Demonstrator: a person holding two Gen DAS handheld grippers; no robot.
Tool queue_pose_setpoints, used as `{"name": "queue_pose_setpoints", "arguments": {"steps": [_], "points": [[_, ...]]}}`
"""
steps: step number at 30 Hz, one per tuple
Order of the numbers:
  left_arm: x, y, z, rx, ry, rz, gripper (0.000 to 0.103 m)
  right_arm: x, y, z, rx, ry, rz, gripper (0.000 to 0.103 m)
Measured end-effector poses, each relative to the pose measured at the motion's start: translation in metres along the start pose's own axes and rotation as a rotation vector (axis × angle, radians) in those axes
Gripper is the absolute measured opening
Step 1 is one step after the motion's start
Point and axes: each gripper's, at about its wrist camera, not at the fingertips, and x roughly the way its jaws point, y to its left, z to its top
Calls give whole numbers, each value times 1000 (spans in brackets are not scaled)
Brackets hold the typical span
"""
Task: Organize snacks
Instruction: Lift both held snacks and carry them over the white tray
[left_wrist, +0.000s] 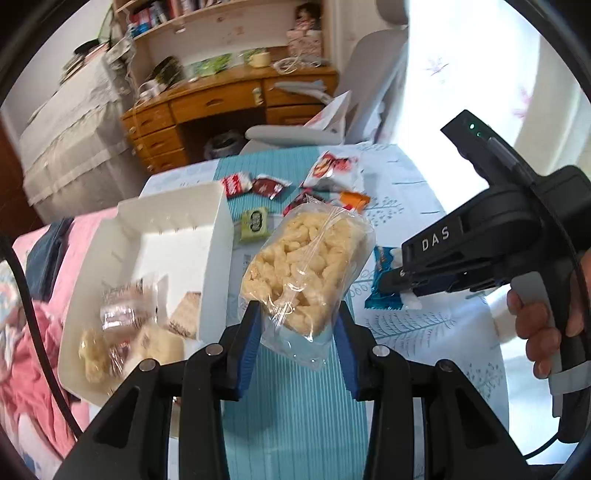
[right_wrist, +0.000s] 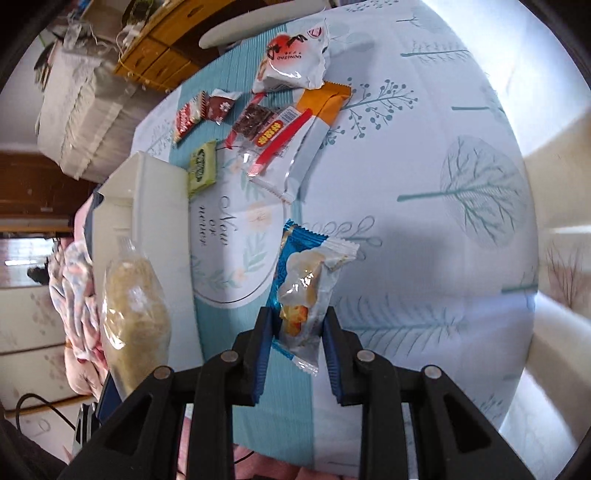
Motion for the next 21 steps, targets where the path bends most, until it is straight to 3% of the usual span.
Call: {"name": "queue_pose_setpoints", "arguments": {"steps": [14, 21], "points": [[-55, 95, -4, 2, -100, -187, 37, -8, 89, -65, -11, -72, 76, 27], [-71, 156, -8, -26, -143, -184, 37, 4, 136, -83, -36, -96, 99, 27]]}}
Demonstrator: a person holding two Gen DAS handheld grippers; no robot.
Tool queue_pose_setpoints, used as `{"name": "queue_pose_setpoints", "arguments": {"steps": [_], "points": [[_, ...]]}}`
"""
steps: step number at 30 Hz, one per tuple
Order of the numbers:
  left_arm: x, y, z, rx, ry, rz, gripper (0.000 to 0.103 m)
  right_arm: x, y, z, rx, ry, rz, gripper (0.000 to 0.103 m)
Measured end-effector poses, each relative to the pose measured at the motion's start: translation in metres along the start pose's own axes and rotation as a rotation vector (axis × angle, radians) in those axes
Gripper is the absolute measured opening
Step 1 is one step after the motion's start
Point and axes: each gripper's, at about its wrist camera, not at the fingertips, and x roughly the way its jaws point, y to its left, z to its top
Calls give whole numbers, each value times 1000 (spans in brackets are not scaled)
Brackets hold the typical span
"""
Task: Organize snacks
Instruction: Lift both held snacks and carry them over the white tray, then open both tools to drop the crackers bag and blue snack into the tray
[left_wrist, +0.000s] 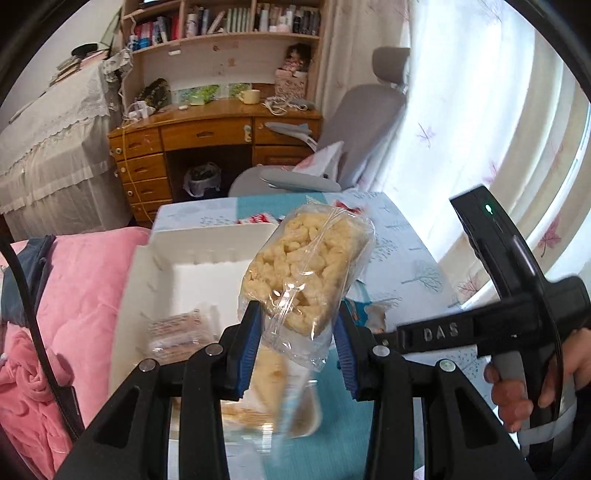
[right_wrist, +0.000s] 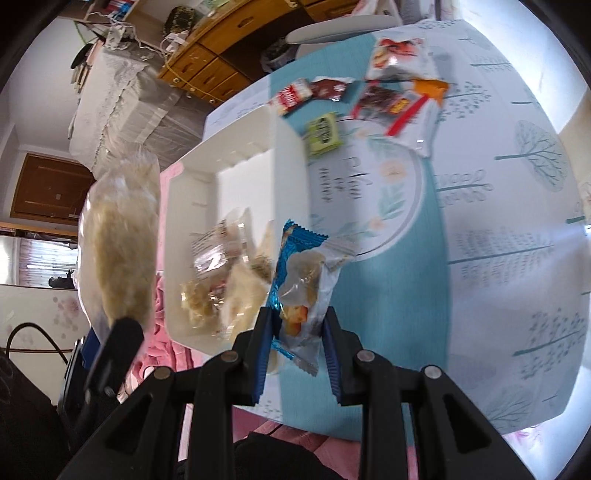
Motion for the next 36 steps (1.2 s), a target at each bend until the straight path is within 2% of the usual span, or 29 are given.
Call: {"name": "queue_pose_setpoints", "arguments": {"steps": [5, 12, 21, 23, 24, 25, 27, 36], "points": [[-8, 46, -2, -19, 1, 12, 37, 19, 28, -11, -4, -1, 27, 27], [-9, 109, -11, -57, 53, 45, 37, 50, 66, -22, -17, -1, 76, 27], [4, 150, -15, -82, 131, 42, 38, 78, 100, -29, -35, 6, 135, 28], [9, 152, -15, -81, 155, 44, 42, 82, 103, -29, -33, 6, 138, 30], [10, 152, -15, -79, 163, 46, 52, 83, 103, -29, -27, 9, 135, 30], [10, 153, -15, -77, 169, 48, 66, 85, 102, -29, -23, 15, 134, 32], [10, 153, -14, -74, 169, 53, 76, 87, 99, -28, -9, 25, 122, 45], [22, 153, -11, -144, 266, 24, 76, 75, 89, -35, 24, 46, 57, 48]]}}
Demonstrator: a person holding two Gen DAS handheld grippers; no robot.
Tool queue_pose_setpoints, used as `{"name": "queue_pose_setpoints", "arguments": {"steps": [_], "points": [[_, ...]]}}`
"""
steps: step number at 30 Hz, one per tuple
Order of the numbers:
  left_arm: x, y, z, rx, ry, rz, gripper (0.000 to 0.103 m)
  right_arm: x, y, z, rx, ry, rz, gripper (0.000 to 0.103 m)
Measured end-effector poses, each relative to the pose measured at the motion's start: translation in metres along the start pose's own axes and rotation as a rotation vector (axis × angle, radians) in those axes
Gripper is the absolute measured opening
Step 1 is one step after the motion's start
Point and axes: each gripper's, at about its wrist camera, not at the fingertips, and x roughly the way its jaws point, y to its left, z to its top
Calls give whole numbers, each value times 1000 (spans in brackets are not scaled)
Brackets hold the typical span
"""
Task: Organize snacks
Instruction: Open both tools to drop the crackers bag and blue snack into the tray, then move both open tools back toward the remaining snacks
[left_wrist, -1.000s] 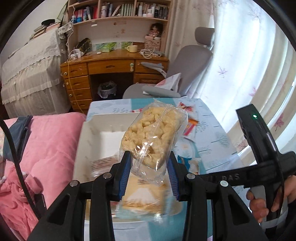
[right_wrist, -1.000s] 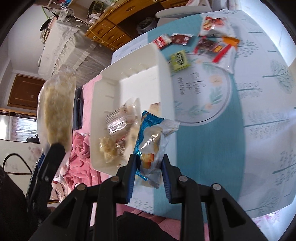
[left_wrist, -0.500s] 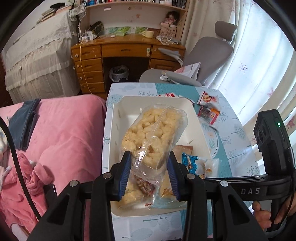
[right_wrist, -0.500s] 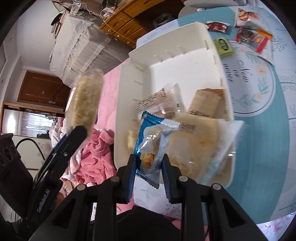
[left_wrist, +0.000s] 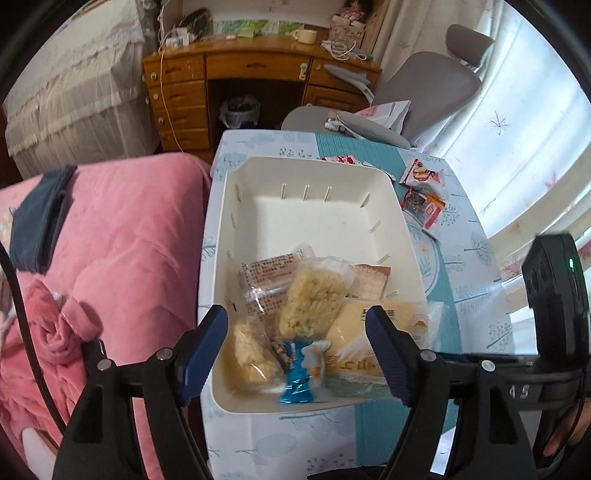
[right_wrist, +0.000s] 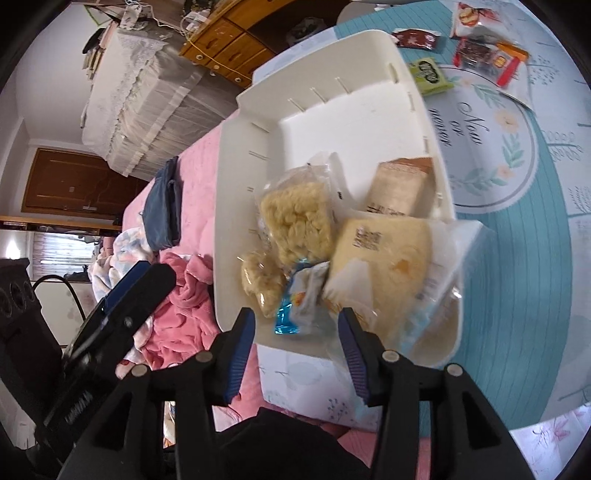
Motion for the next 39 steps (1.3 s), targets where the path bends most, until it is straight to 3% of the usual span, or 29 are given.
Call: {"name": "queue_pose_setpoints", "arguments": {"steps": [4, 6, 9, 20, 29, 39], "points": [[1, -5, 12, -29, 45, -15, 76, -14, -9, -4, 13, 3, -11, 48], [2, -8, 22, -41, 73, -22, 76, -19, -13, -4, 12, 4, -36, 56], [5, -17, 39, -48, 115, -26, 76, -30, -20, -1, -3, -7, -63, 58], [23, -68, 123, 25, 215, -4, 76, -71, -55, 27, -65, -139, -117, 58], [73, -118, 190, 131, 302, 65, 76, -82, -99, 58, -106, -229, -209, 58], [153, -141, 243, 179, 399, 165, 76, -83, -136, 103, -221, -373, -271, 58]]}}
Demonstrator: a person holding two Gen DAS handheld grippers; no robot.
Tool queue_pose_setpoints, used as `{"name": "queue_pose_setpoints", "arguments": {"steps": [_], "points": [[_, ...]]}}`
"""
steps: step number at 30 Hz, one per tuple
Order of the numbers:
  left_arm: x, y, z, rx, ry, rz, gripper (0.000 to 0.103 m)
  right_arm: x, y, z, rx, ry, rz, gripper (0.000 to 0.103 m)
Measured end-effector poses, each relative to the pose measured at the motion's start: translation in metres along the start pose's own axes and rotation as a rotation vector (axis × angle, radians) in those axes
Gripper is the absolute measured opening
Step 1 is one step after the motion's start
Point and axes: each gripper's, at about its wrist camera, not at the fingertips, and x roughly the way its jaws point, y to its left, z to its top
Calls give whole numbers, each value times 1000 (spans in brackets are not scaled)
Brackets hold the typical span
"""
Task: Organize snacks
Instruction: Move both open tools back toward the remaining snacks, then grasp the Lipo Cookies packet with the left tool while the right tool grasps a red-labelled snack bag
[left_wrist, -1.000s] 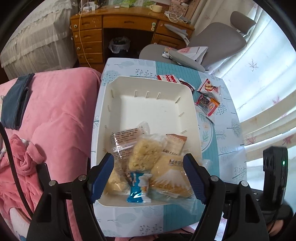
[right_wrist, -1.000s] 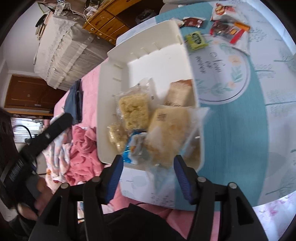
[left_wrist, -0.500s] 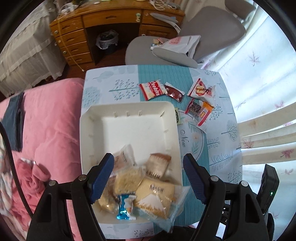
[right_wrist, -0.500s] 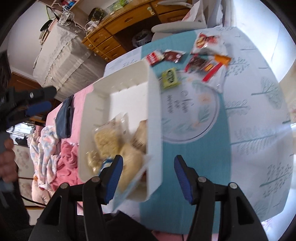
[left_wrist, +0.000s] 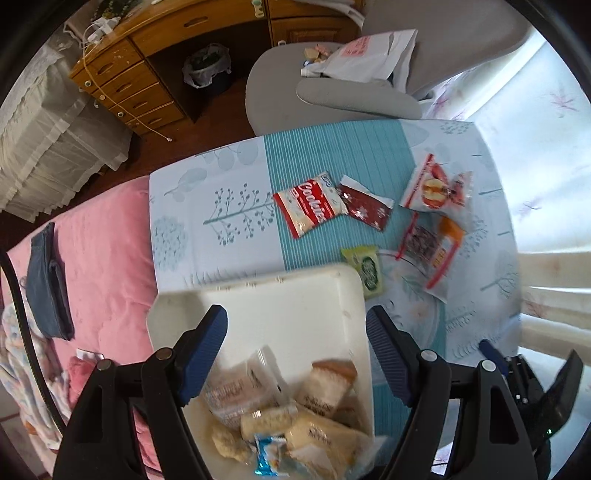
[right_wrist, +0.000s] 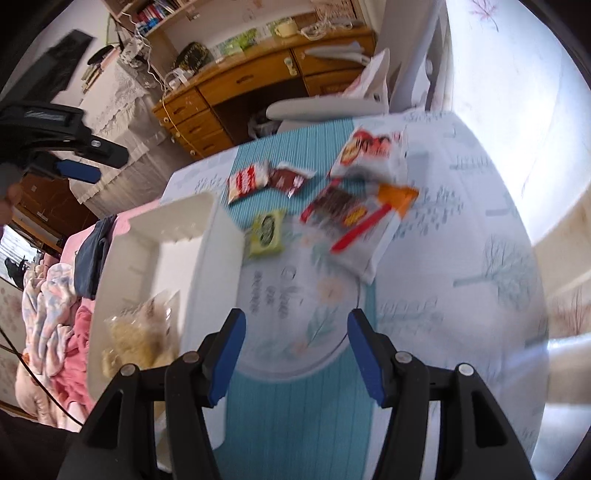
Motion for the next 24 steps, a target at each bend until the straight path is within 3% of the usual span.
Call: {"name": "queue_pose_setpoints", "arguments": {"steps": [3, 12, 24], "points": [[17, -2, 23, 10, 0, 24, 82, 12, -4, 10, -60, -34, -23, 58], [86, -13, 81, 96, 83, 64, 82, 51, -12, 28, -214, -178, -80, 58], [161, -40, 105, 263, 154, 159, 82, 99, -14, 46, -276, -251, -128, 58]]}}
